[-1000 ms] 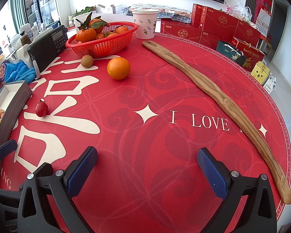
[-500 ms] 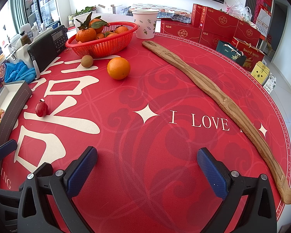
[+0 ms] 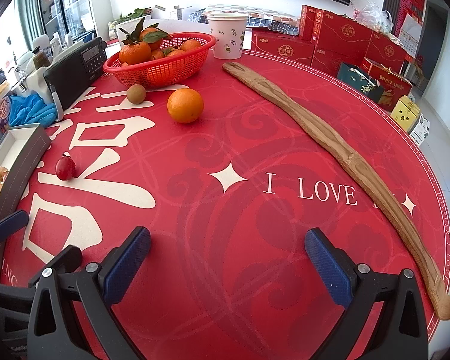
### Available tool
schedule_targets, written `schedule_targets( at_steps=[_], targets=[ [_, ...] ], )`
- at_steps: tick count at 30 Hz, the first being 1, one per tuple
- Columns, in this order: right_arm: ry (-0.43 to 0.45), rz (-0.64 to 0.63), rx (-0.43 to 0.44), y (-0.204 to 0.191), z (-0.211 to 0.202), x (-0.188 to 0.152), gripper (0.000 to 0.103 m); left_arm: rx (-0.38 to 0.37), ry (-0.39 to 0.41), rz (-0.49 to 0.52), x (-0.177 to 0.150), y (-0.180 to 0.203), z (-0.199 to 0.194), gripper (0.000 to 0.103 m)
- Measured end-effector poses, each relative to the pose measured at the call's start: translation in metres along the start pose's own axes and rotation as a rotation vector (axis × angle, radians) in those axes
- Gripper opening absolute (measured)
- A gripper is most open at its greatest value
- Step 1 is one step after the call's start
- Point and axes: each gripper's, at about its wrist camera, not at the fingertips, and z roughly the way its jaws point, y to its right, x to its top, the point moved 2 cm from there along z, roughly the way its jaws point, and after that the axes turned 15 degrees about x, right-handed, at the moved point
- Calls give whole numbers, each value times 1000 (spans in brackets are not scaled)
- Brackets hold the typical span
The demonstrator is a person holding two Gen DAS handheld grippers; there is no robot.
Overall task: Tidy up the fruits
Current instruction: 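Grasp the red cherry tomato with the left tool while the right moves toward an orange, then grasp the orange with the right tool while the left lifts the tomato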
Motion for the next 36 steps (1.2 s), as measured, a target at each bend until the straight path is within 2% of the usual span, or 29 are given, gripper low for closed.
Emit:
schedule_targets(
  at_steps=[7,13,16,18,26,33,35,36],
  targets=[
    [-27,-2,7,5,7,12,103,8,15,-12,29,-3,11,97],
    [-23,-3,8,9,10,15,103,29,-9,-24,51,5,35,85],
    [-21,0,6,10,11,17,103,22,12,-12,56,11,33,61],
    [-22,6,3,10,12,20,103,12,25,17,55,16,29,22],
    [-11,-36,31,-4,34,47,103,36,17,-46,29,-14,16,24],
    [13,-48,45,-13,63,86,102,60,29,-58,27,-22,16,26],
    [24,-68,40,-19,66,90,88,70,33,-53,26,-21,16,26],
    [31,-74,44,-21,65,91,75,71,34,-52,27,-21,16,26]
  ],
)
